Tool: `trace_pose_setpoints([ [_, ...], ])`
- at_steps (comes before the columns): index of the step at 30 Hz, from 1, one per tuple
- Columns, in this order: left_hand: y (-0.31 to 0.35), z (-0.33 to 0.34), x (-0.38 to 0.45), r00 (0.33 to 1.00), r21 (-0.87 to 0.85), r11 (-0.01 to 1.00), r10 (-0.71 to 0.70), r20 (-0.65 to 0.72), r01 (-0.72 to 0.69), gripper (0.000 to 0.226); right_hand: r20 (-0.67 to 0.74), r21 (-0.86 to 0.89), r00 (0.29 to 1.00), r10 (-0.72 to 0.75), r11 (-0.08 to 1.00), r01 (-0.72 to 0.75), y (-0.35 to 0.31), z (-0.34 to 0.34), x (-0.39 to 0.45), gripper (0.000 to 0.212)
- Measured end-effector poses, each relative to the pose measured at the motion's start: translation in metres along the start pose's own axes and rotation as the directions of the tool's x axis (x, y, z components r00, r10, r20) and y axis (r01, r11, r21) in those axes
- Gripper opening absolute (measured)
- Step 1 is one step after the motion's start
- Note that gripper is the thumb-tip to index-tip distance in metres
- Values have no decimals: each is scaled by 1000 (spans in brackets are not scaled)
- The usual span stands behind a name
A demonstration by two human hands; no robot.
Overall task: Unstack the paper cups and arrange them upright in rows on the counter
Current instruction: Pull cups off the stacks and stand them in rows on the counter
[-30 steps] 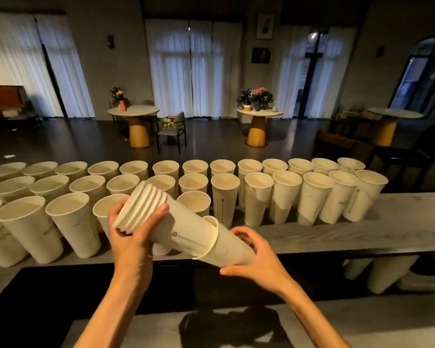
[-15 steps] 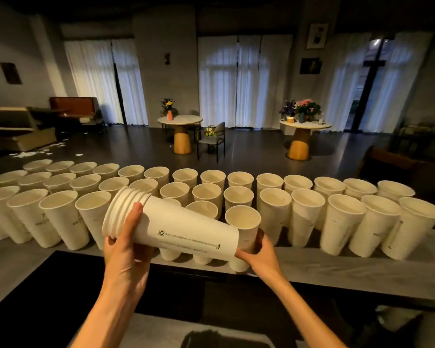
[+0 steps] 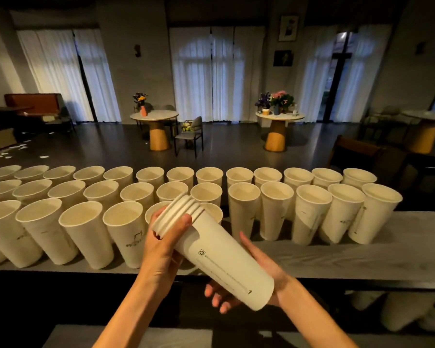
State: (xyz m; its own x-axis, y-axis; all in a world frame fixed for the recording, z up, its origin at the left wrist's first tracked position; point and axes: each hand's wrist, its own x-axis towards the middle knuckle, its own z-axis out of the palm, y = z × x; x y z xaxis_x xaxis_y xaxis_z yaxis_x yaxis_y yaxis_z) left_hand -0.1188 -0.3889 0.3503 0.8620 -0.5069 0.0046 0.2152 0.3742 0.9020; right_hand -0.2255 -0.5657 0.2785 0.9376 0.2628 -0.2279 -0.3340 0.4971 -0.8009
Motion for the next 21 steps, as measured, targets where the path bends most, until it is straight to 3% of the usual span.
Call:
trace_pose_setpoints([
  [3,-8,13,9,998,99,993,53,38,-56,96,54,-98,998,-21,995,26,-6,0,-15,85],
  [8,-5,30,14,956,271,917,272,114,-293,90,-256,-432,948,-191,900,64,-21,-6,-37,94],
  [12,0,38,19,902,335,838,415,123,-431,95,-354,-627,859,-369,775,74,-33,-21,-42,83],
  [15,7,35,29,897,271,857,439,62,-438,93,-373,-761,791,-485,647,39,-38,-30,-47,85],
  [17,17,33,35,889,189,876,456,-26,-444,86,-393,-824,704,-591,567,16,-37,-37,-50,84],
  [20,40,23,41,896,-53,913,385,-221,-405,88,-509,-794,538,-672,608,7,-26,-52,-43,88],
  [21,47,20,42,904,-127,915,344,-253,-384,98,-553,-763,519,-652,646,0,-22,-54,-38,92],
])
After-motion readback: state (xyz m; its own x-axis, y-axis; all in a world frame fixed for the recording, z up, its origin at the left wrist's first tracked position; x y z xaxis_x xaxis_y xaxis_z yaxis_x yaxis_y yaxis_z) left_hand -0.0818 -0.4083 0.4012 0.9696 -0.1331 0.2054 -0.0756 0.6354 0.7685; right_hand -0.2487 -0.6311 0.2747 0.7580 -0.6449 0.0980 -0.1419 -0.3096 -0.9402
